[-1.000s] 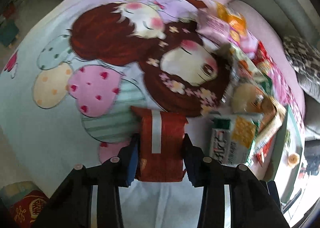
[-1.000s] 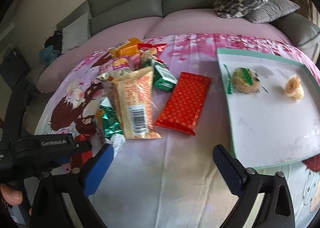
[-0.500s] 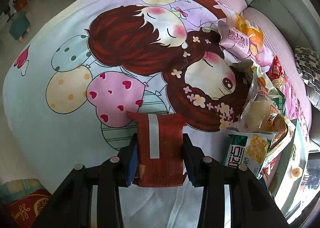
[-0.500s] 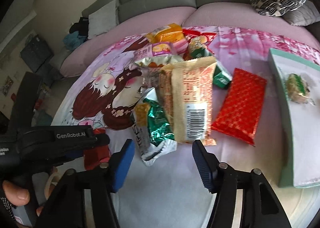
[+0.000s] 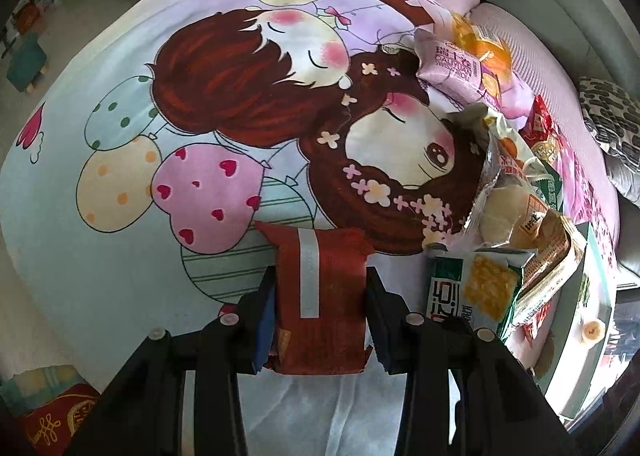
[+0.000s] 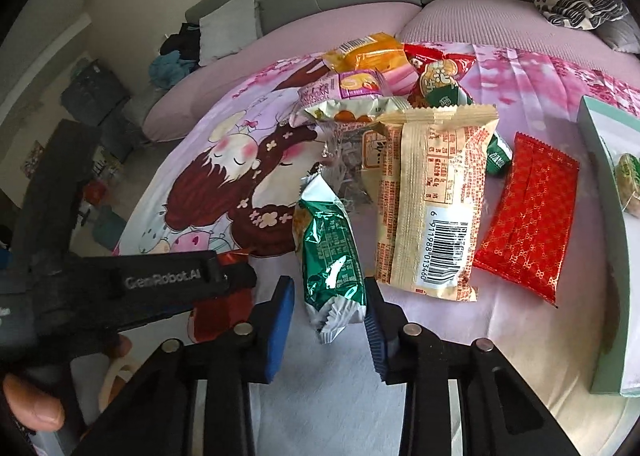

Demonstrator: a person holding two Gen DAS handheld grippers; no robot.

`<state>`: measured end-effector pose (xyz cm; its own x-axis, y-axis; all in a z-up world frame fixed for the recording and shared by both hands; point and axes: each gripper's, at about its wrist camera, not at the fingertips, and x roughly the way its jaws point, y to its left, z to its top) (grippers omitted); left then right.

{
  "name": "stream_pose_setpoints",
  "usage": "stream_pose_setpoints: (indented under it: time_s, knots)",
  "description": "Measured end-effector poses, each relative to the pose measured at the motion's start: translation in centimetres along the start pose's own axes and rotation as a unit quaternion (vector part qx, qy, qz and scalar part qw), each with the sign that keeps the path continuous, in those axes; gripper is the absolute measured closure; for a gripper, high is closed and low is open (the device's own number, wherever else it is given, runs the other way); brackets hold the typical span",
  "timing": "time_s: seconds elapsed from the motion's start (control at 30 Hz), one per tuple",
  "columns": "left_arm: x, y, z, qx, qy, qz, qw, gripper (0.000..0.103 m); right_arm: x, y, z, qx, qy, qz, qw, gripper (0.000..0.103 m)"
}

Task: Organize snacks
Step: 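Grasp the green foil-wrapped snack with the right tool, then carry the red bag with the left tool while the right tool carries the green foil snack to the tray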

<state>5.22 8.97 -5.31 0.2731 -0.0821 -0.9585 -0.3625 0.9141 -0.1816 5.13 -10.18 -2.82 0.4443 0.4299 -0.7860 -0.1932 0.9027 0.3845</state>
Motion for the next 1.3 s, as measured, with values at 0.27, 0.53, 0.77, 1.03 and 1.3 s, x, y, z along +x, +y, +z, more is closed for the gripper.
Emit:
stream_pose_setpoints:
  time_s: [0.27, 0.53, 0.77, 1.03, 1.3]
  knots:
    - [0.5, -1.2, 0.0, 0.017, 0.0, 0.0, 0.9999, 0.062, 0.0, 0.1, 0.0, -0.003, -0.001, -0.009, 1.0, 0.076]
    - [1.2, -3.1, 0.1, 0.04, 0.0, -0.016, 0.9991, 0.062, -0.5, -0.2, -0.2, 0.005, -0.002, -0.016, 1.0, 0.076]
    - [1.2, -4.6, 0.1, 0.06, -0.007, -0.035, 0.9975, 0.062, -1.7, -0.6, -0.8, 0.012, -0.011, -0.021, 1.0, 0.076]
    - [0.3, -6.0, 0.1, 0.083, -0.035, -0.055, 0.9944, 0.062, -4.7, -1.4, -1.0, 0.027, -0.046, -0.023, 0.998, 0.076]
    - [-1.4, -9.0, -0.1, 0.117, -0.069, -0.082, 0.9874, 0.062, -8.7, -3.3, -0.6, 0.052, -0.097, -0.027, 0.994, 0.076]
